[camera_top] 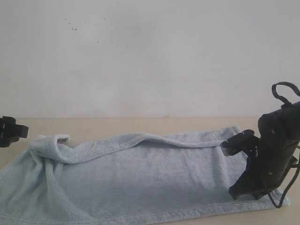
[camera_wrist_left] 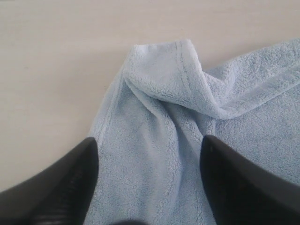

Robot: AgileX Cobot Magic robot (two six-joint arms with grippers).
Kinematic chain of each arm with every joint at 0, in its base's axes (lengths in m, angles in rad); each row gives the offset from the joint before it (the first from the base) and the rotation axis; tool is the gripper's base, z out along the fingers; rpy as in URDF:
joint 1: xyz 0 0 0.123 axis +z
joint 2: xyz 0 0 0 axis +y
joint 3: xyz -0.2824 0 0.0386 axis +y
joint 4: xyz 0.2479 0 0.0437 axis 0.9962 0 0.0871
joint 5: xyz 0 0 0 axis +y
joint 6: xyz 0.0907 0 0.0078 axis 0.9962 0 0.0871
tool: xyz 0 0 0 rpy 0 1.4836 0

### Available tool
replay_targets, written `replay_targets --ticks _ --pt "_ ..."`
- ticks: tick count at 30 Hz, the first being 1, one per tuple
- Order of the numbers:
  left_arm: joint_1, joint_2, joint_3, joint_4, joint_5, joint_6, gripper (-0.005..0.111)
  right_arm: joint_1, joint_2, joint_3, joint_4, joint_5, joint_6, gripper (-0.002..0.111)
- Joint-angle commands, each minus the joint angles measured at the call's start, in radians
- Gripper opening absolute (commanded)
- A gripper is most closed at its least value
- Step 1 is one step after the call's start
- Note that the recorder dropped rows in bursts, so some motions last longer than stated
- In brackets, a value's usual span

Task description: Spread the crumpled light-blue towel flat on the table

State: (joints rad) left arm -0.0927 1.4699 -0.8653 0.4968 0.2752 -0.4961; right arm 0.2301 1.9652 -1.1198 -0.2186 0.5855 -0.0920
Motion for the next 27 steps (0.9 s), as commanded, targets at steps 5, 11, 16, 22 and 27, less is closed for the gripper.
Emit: replay_targets --ticks 5,11,16,22,27 --pt "0.002 -0.01 0.006 -0.011 0.009 -0.008 0.06 -0.001 -0.001 0.047 0.003 -0.02 0.016 0.0" --pt "0.002 -0.01 0.006 -0.011 0.008 -0.008 0.06 -0.001 -0.011 0.157 0.004 0.062 0.092 0.0" --pt "0.002 -0.01 0.006 -0.011 -0.003 -0.008 0.06 -0.001 -0.09 0.33 0.004 0.049 0.11 0.0" --pt "0.002 -0.01 0.006 -0.039 0.013 -0.006 0.06 -0.001 -0.25 0.526 0.004 0.063 0.168 0.0" --pt "0.002 -0.01 0.006 -0.117 0.032 0.059 0.06 -0.001 -0.439 0.602 0.025 0.113 0.221 0.0"
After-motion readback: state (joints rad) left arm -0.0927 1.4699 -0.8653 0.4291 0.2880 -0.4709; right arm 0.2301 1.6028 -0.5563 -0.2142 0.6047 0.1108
